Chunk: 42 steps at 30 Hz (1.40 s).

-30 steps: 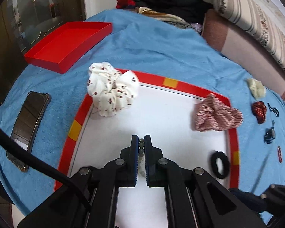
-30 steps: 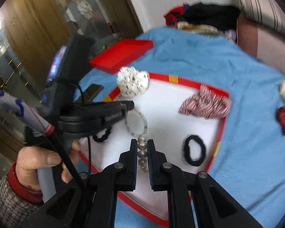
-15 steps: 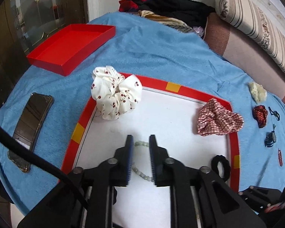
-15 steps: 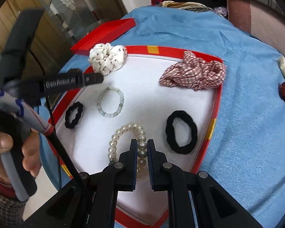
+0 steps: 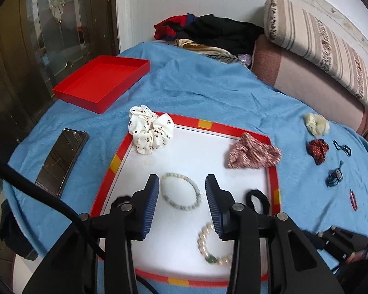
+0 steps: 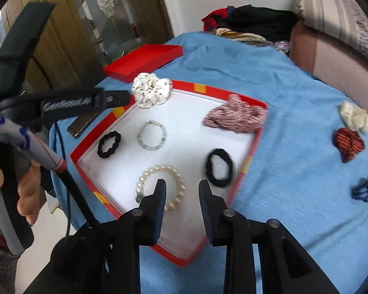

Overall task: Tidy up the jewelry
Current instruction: 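Lower both bracelets onto the tray and open both tools, then move the right tool toward the red bead bracelet while the left tool withdraws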

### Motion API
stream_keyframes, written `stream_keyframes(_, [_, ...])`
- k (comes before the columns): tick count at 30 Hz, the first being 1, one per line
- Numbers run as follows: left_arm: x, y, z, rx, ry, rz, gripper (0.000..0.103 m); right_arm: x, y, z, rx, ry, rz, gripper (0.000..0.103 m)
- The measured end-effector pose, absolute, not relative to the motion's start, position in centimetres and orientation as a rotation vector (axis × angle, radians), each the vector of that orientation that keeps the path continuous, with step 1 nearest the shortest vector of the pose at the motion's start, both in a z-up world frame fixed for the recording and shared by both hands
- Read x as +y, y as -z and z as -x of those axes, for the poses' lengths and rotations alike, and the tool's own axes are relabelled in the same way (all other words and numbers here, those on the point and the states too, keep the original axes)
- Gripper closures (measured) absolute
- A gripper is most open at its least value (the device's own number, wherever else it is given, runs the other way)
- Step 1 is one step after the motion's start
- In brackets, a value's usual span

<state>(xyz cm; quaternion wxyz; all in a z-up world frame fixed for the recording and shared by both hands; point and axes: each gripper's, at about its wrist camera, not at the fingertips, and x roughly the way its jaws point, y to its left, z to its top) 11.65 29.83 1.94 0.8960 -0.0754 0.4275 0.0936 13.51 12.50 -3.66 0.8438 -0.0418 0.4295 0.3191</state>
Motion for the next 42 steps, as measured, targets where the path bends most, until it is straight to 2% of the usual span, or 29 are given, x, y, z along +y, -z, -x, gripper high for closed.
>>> stream_keyframes(2, [28.6,-2.5,-10.7,0.876,-0.19,0.136,0.064,11.0,3.5,-12.9,0.9,-0.65,0.085,0.073])
stream_keyframes(8, [24.1,-4.1,-8.2,0.824,-0.159,0.086,0.052,5.0,3.4,-11.1,0.899,-0.55,0.053,0.069])
stream_keyframes(24, [11.3,-3.8,-6.2,0.851,-0.001,-0.016,0.051,-10.9,5.2,-7.2,0.921,-0.293,-0.069,0.067])
stream_keyframes(27, [9.6,-3.4,-6.2,0.86,0.005,-0.03,0.048,-13.5,5.6,-6.9,0.919,-0.235,-0.084,0.066])
stream_keyframes(42, [1.9,-0.7,-7.3,0.927,0.118,-0.126,0.047,-23.7,7.0,-7.1,0.917,-0.043,-0.218,0.066])
